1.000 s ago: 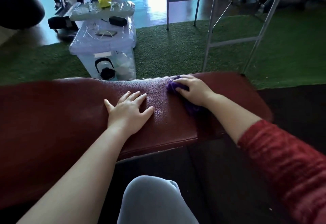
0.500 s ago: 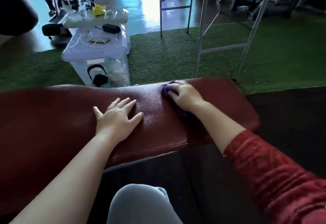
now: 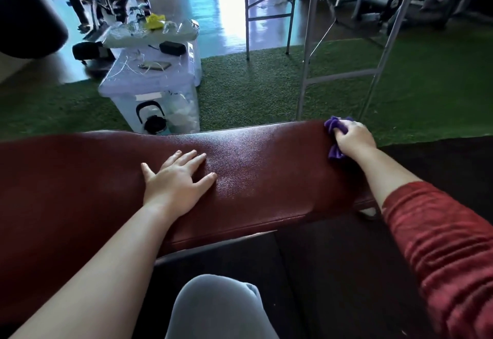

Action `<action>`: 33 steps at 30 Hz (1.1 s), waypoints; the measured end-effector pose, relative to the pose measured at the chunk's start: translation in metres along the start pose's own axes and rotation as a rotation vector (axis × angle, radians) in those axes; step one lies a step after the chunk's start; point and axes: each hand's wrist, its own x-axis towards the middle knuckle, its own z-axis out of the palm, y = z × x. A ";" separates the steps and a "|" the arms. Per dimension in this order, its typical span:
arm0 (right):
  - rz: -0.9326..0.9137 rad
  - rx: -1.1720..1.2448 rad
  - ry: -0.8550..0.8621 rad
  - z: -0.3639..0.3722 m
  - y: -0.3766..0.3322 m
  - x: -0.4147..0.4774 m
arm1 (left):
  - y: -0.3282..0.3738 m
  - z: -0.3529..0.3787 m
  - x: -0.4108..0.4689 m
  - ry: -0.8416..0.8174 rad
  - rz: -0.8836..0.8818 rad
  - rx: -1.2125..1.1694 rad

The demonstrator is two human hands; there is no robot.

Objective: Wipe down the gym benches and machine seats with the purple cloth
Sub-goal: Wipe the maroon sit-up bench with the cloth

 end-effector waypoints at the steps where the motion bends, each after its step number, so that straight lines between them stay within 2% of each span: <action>1: 0.025 -0.009 -0.001 0.001 0.001 0.000 | 0.000 0.000 0.000 0.001 -0.002 0.000; 4: -0.001 -0.036 -0.036 0.002 -0.019 -0.016 | 0.000 0.000 0.000 0.002 -0.008 0.000; 9: -0.451 0.017 -0.216 0.007 -0.082 -0.101 | 0.002 -0.002 0.001 -0.004 -0.014 0.007; 12: -0.599 0.075 -0.248 0.000 -0.092 -0.158 | 0.009 -0.004 0.001 -0.041 -0.037 0.044; 14: -0.598 0.099 -0.241 -0.012 -0.078 -0.175 | 0.023 -0.005 0.000 -0.034 -0.028 0.040; 16: -0.522 0.096 -0.211 -0.026 -0.052 -0.170 | 0.047 -0.003 -0.002 0.006 0.058 0.009; 18: -0.405 0.072 -0.150 -0.039 -0.014 -0.147 | 0.074 0.002 -0.005 0.009 0.141 -0.035; 21: -0.170 0.016 -0.061 -0.052 0.035 -0.110 | 0.097 0.016 -0.009 -0.040 0.147 -0.074; 24: -0.035 -0.026 0.009 -0.043 0.037 -0.102 | 0.096 0.027 -0.010 0.033 0.133 -0.051; 29: -0.353 0.089 -0.055 -0.013 -0.039 -0.171 | 0.093 0.027 -0.010 0.083 0.101 -0.192; 33: -0.564 0.185 -0.014 0.003 -0.073 -0.227 | 0.092 0.028 -0.010 0.093 0.103 -0.191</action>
